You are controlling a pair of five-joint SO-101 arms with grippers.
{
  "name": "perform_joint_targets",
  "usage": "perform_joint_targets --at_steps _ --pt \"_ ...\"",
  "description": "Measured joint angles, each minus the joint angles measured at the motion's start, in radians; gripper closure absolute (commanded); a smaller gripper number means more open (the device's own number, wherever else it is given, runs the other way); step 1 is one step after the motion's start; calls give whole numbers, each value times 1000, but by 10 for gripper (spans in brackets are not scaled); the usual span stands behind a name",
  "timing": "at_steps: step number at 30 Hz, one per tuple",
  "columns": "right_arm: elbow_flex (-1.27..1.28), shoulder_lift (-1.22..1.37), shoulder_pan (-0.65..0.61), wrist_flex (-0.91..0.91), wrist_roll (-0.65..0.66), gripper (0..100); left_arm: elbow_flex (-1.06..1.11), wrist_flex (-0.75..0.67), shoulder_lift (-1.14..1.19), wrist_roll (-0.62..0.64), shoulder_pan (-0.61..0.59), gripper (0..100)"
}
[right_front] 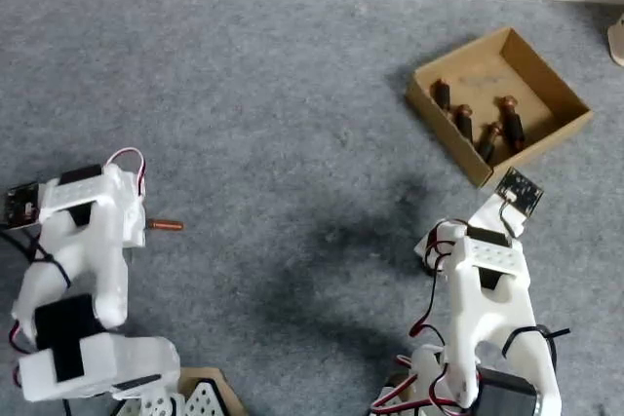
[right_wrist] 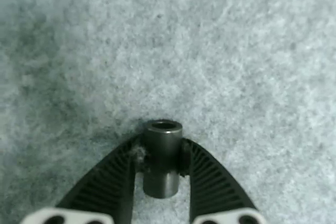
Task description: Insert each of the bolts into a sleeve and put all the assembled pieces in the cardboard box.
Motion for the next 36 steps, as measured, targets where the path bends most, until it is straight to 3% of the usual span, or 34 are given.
perform_joint_targets --at_steps 15,18,20,30,36 --pt "0 0 0 0 0 995 -104 3 141 0 0 846" --pt "0 0 0 0 0 995 -104 8 141 0 0 938" --pt "0 0 0 0 0 995 -118 38 143 -37 0 999" --pt "0 0 0 0 0 995 -146 155 144 -232 29 993" --pt "0 0 -71 -2 3 995 -250 402 147 -422 133 993"
